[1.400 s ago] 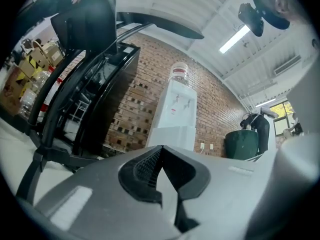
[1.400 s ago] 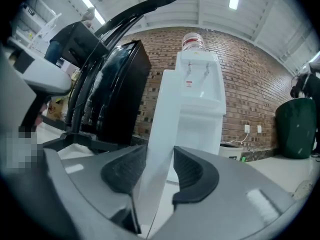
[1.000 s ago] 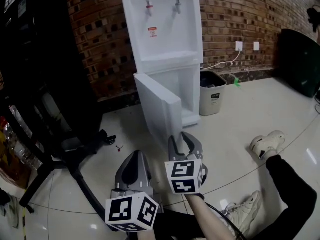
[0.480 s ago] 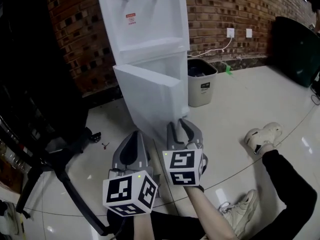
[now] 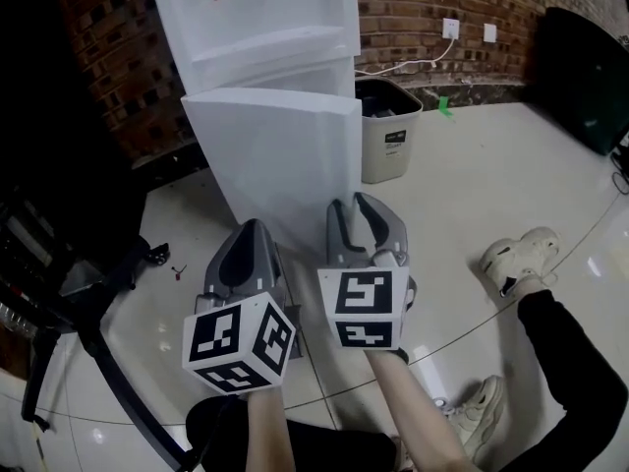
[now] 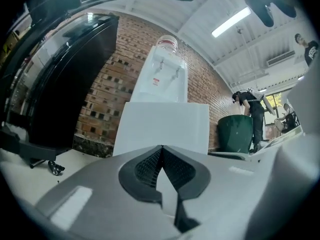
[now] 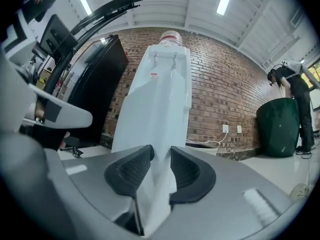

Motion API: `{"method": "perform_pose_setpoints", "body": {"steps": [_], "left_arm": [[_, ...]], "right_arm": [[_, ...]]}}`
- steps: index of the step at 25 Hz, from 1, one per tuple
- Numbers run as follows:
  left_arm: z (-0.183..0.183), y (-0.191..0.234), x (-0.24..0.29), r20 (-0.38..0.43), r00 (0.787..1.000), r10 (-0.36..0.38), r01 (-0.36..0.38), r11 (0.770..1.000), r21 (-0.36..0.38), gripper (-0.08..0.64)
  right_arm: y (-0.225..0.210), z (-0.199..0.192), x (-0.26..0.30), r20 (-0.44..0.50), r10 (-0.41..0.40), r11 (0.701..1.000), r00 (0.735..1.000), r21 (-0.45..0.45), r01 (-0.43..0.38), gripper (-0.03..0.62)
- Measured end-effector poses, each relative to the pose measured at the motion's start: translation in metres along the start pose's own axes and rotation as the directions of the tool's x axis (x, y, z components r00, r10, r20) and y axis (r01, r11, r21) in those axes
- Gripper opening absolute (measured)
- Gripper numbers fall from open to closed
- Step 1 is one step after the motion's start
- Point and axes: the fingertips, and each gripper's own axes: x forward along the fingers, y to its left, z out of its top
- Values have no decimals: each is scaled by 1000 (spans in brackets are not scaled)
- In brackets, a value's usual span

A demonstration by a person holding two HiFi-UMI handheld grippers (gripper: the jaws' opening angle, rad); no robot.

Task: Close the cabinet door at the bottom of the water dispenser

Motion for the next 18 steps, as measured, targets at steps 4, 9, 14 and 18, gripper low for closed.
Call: {"method": "perform_pose_setpoints", "body": {"steps": [4,9,14,18], "left_arm": [[-11,6,24,-12,1000,5,-5,1000,19,17],[-21,11,55,-27,1000,7,-6,999,48,17],[-33,17,86,-37,999,7,-5,998,62,17],[-41,22,108,-52,999,11,-7,997,83,17]], "right_arm": [[-13,-3,14,17,-12,1000,1000,-6,12,117],[-31,-5,33,44,-37,999,998,-19,38,117],[-47,-8,54,80,-64,997,995,-30,66,113],[-59,-11,74,106,-87,995,991,-31,91,104]]}}
